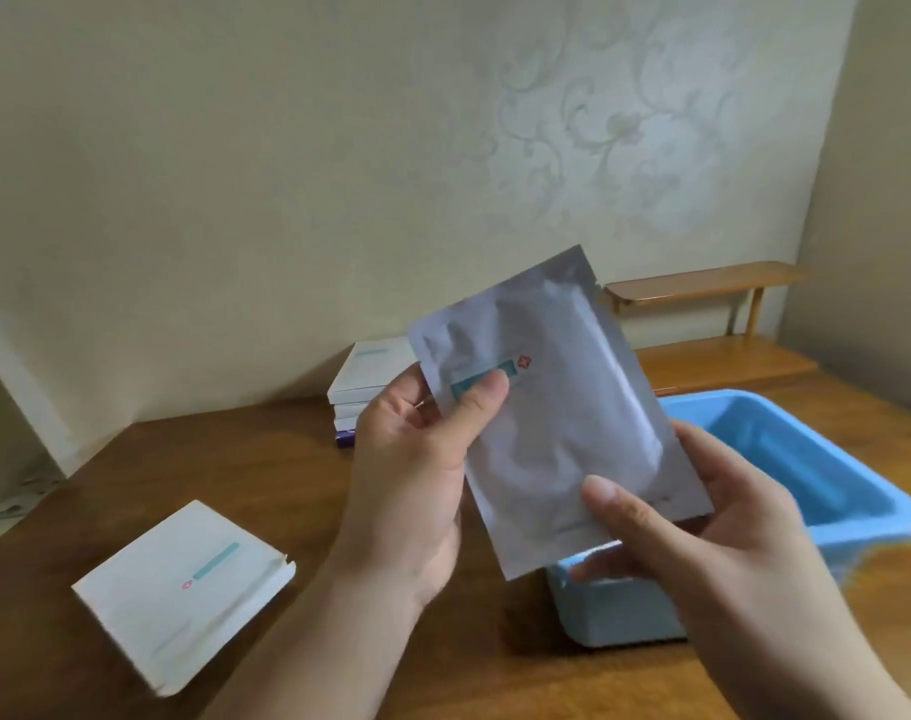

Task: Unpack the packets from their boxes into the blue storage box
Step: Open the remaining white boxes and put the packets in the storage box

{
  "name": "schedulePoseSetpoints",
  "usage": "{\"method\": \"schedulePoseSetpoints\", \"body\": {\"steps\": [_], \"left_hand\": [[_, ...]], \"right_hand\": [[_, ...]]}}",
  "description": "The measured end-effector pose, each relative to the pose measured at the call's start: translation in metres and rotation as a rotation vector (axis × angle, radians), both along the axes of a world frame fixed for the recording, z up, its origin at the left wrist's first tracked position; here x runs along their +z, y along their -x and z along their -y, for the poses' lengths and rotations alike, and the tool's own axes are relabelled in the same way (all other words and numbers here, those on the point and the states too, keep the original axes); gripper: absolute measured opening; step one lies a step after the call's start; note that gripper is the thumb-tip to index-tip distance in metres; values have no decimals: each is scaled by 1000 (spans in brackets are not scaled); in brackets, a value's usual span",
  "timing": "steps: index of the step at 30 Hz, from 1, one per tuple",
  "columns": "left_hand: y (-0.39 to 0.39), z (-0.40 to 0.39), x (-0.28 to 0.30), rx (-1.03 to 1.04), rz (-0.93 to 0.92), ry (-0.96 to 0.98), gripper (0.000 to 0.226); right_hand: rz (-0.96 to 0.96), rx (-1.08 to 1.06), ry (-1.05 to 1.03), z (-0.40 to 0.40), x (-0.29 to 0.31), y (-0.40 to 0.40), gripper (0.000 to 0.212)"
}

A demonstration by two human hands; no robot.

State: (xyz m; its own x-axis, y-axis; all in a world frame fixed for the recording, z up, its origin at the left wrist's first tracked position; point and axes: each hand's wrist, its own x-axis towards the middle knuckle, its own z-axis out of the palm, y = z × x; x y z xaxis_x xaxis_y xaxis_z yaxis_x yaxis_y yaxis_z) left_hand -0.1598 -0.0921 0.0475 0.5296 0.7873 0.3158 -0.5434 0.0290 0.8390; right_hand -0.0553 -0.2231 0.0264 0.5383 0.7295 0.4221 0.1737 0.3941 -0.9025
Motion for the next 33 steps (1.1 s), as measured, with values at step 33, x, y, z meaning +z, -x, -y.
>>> {"method": "schedulePoseSetpoints", "body": {"steps": [33], "left_hand": [[-47,-21,13,-149,-1640,-1263,60]], "right_hand": [[938,351,924,-25,6,-151,66]]}}
